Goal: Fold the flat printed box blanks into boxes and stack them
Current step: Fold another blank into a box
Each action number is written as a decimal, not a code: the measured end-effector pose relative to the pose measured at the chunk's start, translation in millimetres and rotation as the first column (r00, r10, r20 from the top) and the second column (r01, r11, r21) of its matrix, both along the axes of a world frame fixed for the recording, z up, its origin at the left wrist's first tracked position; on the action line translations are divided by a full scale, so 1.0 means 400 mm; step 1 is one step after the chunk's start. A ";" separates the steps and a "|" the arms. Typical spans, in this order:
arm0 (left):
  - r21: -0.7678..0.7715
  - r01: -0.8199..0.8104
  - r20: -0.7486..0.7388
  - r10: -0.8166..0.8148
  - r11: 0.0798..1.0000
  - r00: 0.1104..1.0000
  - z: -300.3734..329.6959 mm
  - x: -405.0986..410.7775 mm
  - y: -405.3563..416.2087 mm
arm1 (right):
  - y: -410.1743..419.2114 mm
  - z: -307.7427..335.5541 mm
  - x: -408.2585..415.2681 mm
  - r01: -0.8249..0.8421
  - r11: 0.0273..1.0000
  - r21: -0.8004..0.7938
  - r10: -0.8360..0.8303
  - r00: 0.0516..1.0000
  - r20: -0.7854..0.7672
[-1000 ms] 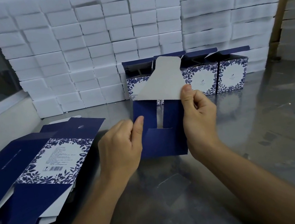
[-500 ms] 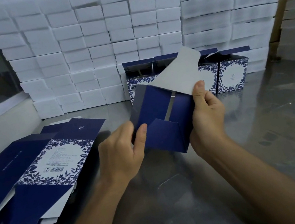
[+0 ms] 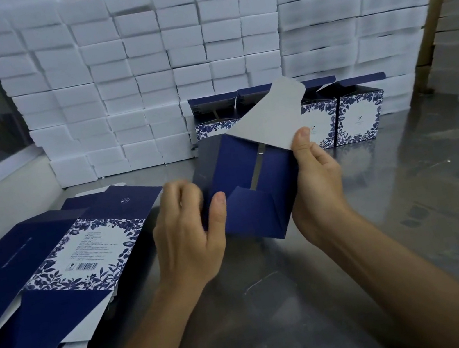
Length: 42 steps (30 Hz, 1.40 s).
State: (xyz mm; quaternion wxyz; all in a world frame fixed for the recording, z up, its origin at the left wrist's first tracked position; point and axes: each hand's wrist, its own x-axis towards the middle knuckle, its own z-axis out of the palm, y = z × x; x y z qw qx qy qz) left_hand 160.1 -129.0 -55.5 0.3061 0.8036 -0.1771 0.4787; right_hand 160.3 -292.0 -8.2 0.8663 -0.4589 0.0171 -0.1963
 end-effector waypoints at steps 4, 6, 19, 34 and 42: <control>-0.222 0.201 -0.132 -0.234 0.954 0.963 -0.011 0.004 -0.009 | -0.001 -0.006 0.000 -0.093 0.995 -0.022 0.093 0.996 -0.013; -0.270 0.224 -0.201 -0.282 0.936 0.938 -0.012 0.001 -0.015 | -0.005 -0.003 0.001 -0.118 0.993 -0.004 0.118 0.993 -0.017; -0.442 0.224 -0.276 -0.369 0.869 0.887 0.018 -0.008 -0.044 | -0.020 -0.018 0.009 -0.236 0.963 -0.132 0.237 0.972 -0.014; -0.361 0.099 -0.243 -0.196 0.927 0.950 0.021 -0.003 -0.033 | 0.005 -0.066 0.002 0.228 0.587 -0.777 0.050 0.947 0.316; -0.377 0.104 -0.191 -0.187 0.921 0.964 0.016 -0.002 -0.029 | 0.008 -0.060 0.002 0.250 0.627 -0.738 0.022 0.941 0.337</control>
